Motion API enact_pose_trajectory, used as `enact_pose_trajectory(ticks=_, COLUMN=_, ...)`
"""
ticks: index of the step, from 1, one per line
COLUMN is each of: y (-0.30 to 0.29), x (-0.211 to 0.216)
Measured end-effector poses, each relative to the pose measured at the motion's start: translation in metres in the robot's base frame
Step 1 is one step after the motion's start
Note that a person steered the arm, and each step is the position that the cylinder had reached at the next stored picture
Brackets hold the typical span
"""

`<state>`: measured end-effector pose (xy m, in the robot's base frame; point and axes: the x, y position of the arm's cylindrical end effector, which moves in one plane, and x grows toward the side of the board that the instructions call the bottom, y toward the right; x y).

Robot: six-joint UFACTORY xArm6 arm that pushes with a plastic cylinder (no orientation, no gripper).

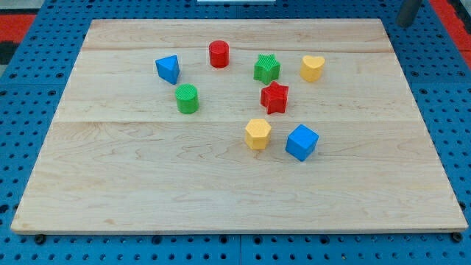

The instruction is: Move your arm towards the red star

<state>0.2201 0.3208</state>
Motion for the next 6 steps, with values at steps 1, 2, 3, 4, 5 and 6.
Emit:
enact_pose_trajectory(ticks=1, y=-0.029, x=0.04)
enact_pose_trajectory(ticks=2, y=-0.059, x=0.062)
enact_pose_trajectory(ticks=3, y=-0.076, x=0.081)
enact_pose_trajectory(ticks=4, y=-0.105, x=0.083)
enact_pose_trajectory(ticks=5, y=-0.114, x=0.105)
enact_pose_trajectory(ticks=6, y=-0.116, x=0.158)
